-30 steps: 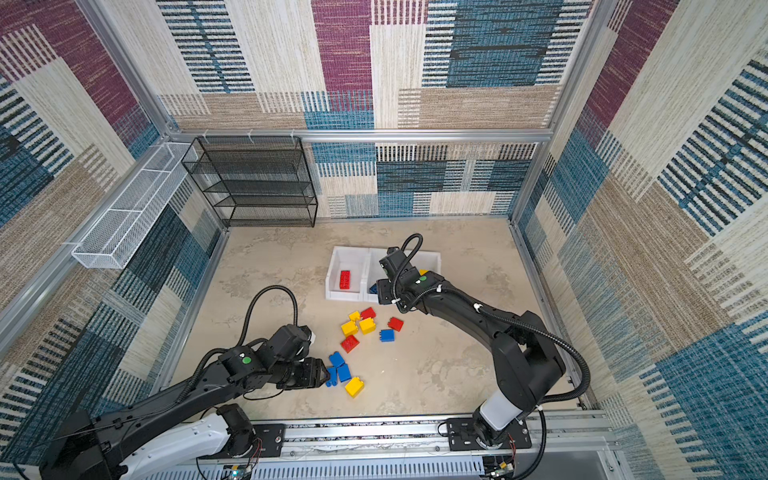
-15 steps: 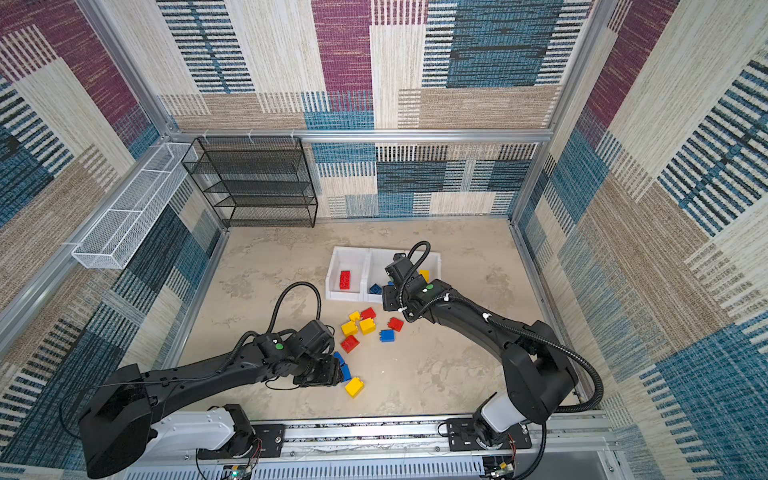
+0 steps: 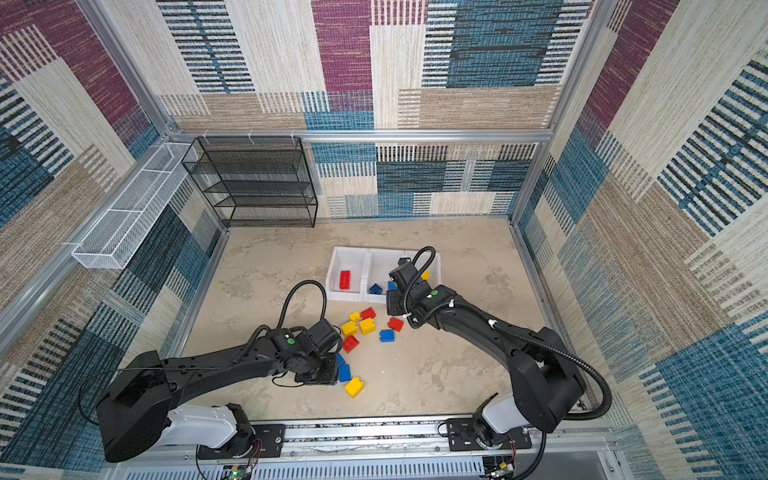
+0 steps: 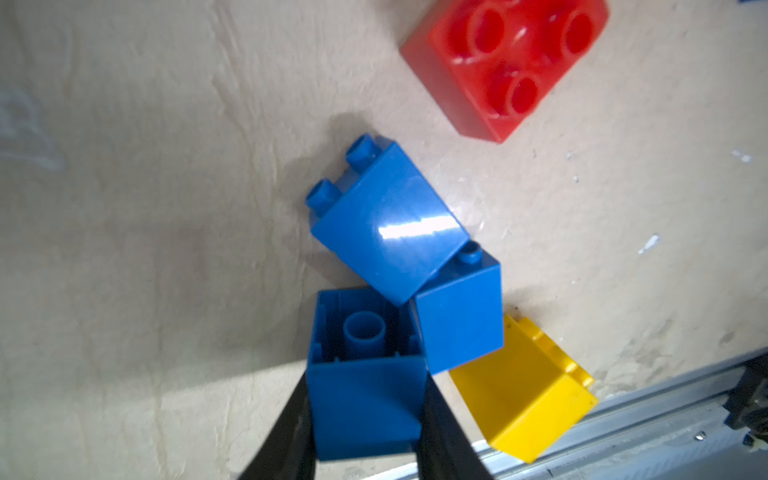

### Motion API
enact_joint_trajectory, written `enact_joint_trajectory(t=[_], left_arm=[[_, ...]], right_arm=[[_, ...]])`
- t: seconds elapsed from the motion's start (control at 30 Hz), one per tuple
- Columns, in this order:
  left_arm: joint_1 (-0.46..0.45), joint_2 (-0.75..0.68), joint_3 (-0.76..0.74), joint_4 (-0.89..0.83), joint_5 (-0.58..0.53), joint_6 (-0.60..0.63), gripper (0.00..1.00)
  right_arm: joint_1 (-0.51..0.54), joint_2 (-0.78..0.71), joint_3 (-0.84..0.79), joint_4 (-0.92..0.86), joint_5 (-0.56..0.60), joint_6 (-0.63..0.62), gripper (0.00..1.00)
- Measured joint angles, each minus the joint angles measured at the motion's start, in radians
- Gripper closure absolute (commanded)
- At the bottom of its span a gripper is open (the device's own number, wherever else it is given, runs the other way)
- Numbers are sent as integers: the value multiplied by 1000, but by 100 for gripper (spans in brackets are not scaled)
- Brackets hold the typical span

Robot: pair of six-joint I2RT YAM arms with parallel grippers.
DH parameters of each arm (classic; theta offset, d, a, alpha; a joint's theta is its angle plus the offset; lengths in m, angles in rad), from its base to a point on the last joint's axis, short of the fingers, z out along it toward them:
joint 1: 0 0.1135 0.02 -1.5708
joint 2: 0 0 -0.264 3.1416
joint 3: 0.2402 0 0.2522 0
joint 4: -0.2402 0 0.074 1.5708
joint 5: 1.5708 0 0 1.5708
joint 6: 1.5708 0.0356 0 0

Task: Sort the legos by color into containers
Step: 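Grasp a blue brick nearest the robot with the left gripper while the right arm withdraws, then carry the blue brick with the left gripper into the middle compartment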

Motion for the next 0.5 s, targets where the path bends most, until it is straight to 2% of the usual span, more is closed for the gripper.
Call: enact_joint_trajectory(t=[0.2, 0.37, 0.5], left_arm=[[0, -47, 33, -37, -28, 6, 69], [3, -45, 204, -71, -70, 69, 68], [29, 35, 364, -58, -113, 153, 68]], right_arm=[[0, -39, -21, 2, 5, 14, 38], [0, -101, -64, 0, 9, 39, 38], [0, -159, -95, -9, 24, 60, 39]])
